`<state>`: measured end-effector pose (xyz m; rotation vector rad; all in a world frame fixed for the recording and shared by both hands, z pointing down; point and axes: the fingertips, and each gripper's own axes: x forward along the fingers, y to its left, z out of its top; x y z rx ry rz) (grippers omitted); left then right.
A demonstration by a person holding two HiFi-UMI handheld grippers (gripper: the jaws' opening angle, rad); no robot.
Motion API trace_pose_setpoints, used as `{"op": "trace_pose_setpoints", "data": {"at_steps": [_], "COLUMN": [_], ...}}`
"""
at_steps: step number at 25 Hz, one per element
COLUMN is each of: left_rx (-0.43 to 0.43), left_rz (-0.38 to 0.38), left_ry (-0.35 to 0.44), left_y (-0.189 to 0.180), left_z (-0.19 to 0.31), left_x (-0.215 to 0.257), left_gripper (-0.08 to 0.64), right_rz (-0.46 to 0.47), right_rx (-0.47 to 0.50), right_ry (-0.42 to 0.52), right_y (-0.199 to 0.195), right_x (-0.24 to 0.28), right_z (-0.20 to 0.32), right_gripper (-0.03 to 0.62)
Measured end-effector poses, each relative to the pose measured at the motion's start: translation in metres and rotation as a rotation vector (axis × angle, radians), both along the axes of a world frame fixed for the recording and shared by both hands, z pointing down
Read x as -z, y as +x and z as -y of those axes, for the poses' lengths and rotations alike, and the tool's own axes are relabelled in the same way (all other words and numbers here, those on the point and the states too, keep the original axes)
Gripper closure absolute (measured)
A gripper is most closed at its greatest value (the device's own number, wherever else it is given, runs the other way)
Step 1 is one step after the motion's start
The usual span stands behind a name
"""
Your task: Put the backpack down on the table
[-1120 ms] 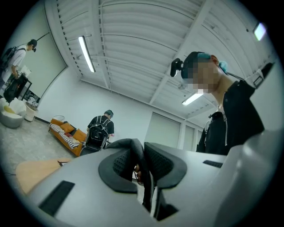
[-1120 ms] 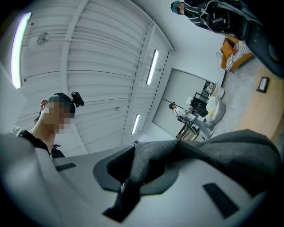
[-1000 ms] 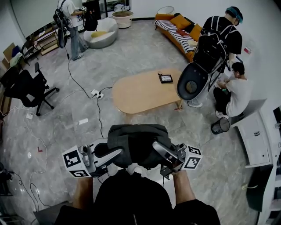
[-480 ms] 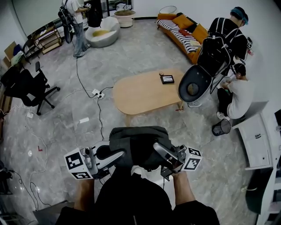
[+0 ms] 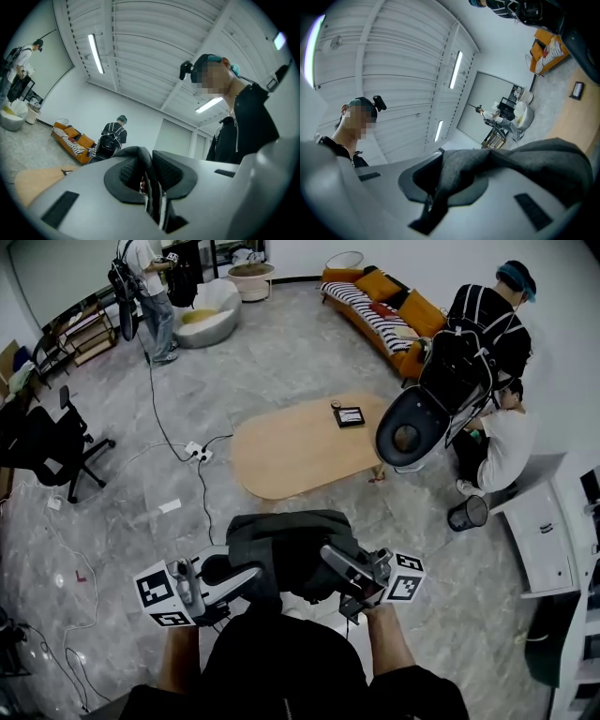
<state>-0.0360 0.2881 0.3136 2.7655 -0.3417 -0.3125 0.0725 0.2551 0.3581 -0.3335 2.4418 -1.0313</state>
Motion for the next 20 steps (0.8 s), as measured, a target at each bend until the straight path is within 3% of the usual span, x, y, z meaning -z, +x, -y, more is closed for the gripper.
{"op": "trace_pose_setpoints", "data": {"at_steps": [13, 20], "left_rx": [-0.056, -0.083], "left_rz": [-0.005, -0.012], "left_ry": [0.034, 0.032], "left_y": [-0.042, -0.064], "left_z": [0.074, 0.098], "left_x": [0.006, 0.002], "left_gripper": [0.511, 0.511], "right_rz": [-0.016, -0.056], "right_rx": [-0.048, -0.071], "right_ry": [0.016, 0.013], "right_y": [-0.040, -0.063], "right_x": [0.004, -0.003], "right_z": [0.075, 0.090], "right_gripper": [0.551, 0.551]}}
